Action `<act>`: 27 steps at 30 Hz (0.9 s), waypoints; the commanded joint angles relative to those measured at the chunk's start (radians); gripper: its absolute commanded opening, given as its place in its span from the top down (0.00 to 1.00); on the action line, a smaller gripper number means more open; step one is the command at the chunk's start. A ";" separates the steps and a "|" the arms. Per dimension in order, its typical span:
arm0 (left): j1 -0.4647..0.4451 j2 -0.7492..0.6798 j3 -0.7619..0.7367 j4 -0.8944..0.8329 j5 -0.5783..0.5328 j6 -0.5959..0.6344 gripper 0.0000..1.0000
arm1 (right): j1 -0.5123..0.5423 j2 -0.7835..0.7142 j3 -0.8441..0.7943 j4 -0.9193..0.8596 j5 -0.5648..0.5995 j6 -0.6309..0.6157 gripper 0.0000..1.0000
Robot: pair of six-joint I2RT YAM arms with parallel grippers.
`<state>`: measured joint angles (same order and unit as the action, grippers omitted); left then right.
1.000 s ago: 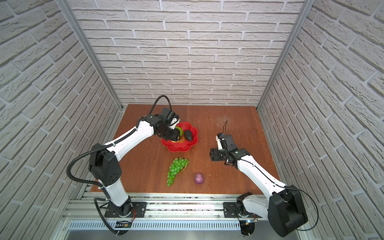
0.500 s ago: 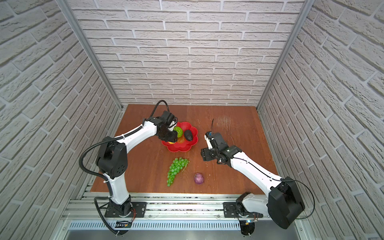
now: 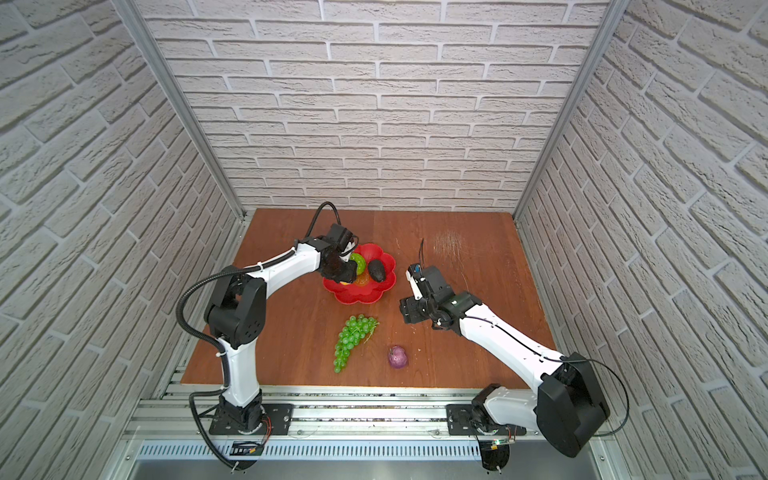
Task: Place and organize the fake fruits in the fruit bowl
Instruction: 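Lift the lemon with the left gripper and carry it over the red bowl, then lower the lemon into the bowl and open the left gripper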
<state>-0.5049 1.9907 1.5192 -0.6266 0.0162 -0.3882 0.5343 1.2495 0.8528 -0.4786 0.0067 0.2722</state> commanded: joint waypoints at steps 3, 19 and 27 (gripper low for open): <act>0.005 0.040 0.015 0.042 -0.030 -0.011 0.57 | 0.007 0.007 0.020 0.023 0.011 -0.021 0.25; 0.006 0.065 -0.013 0.094 -0.066 0.013 0.48 | 0.008 0.019 0.038 0.023 0.004 -0.033 0.25; 0.009 0.074 -0.020 0.096 -0.082 0.024 0.44 | 0.007 0.039 0.056 0.024 -0.007 -0.037 0.26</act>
<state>-0.5037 2.0468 1.5143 -0.5510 -0.0460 -0.3782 0.5343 1.2949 0.8860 -0.4778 0.0029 0.2466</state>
